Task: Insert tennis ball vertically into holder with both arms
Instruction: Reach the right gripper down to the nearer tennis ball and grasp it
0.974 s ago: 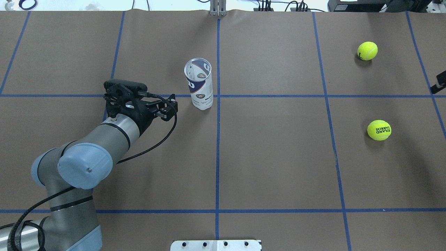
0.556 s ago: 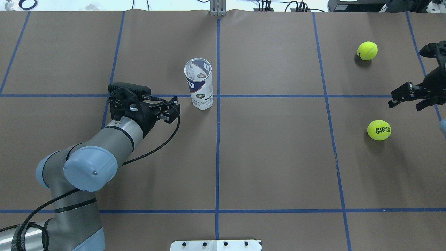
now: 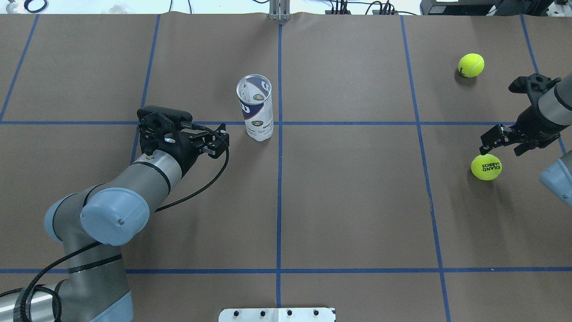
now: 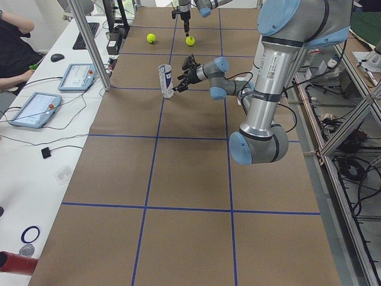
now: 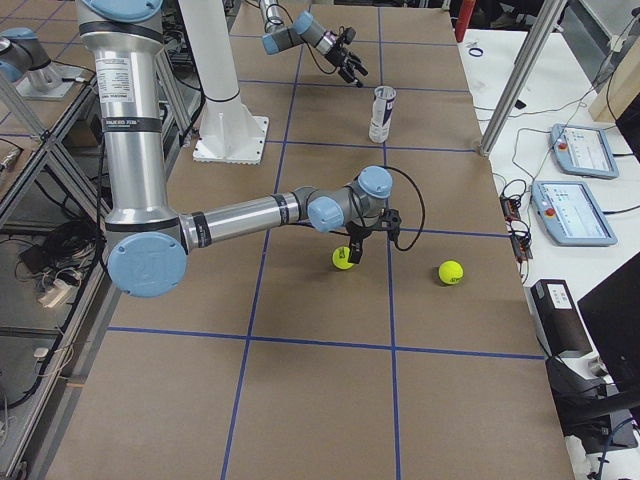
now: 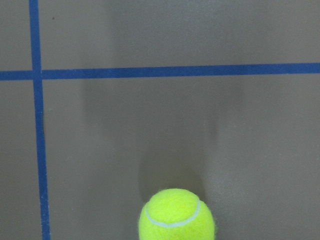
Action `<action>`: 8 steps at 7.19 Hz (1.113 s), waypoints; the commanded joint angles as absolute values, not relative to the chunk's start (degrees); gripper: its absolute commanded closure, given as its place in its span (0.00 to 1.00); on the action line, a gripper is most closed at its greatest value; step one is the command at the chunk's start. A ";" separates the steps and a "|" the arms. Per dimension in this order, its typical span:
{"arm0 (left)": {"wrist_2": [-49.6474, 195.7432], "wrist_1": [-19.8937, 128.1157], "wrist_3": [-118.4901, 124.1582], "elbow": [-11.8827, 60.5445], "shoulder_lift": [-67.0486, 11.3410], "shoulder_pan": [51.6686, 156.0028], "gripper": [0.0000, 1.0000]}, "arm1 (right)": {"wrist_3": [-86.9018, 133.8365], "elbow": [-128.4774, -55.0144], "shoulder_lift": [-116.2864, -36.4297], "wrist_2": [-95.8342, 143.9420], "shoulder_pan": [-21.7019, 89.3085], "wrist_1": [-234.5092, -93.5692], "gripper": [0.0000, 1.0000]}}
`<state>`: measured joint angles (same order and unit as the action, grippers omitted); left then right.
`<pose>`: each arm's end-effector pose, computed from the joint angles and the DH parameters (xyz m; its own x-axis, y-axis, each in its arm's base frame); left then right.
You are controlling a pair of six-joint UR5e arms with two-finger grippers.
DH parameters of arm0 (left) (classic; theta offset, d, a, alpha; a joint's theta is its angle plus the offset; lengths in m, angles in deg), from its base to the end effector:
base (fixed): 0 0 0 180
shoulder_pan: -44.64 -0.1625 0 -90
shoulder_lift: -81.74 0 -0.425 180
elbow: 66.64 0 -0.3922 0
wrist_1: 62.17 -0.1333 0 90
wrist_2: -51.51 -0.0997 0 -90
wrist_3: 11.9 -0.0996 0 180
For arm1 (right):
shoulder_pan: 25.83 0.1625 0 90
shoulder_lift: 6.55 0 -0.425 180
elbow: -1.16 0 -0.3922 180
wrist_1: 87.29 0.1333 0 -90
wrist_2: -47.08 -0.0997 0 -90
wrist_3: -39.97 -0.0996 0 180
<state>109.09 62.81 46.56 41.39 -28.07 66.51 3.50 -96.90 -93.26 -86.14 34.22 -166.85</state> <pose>0.4534 -0.3832 0.2513 0.6468 0.2162 -0.7314 0.5297 0.5626 0.6347 -0.2074 -0.4904 0.5400 0.6813 0.0085 0.7320 0.0729 0.9942 -0.0795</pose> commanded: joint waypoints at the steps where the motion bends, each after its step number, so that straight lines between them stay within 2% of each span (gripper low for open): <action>1: 109.08 62.81 46.55 41.38 -27.95 66.52 0.04 | 3.58 -95.44 -93.21 -85.55 32.97 -166.83 0.00; 6: 108.47 62.81 46.46 41.38 -27.95 66.52 0.02 | 3.49 -91.66 -92.69 -85.38 29.11 -166.75 0.00; 7: 108.38 62.81 46.46 41.47 -27.86 66.52 0.02 | 3.49 -91.74 -92.34 -85.29 29.02 -166.83 0.07; 8: 108.38 62.81 46.46 41.47 -27.86 66.52 0.02 | 3.49 -91.57 -92.07 -85.29 29.02 -166.75 0.41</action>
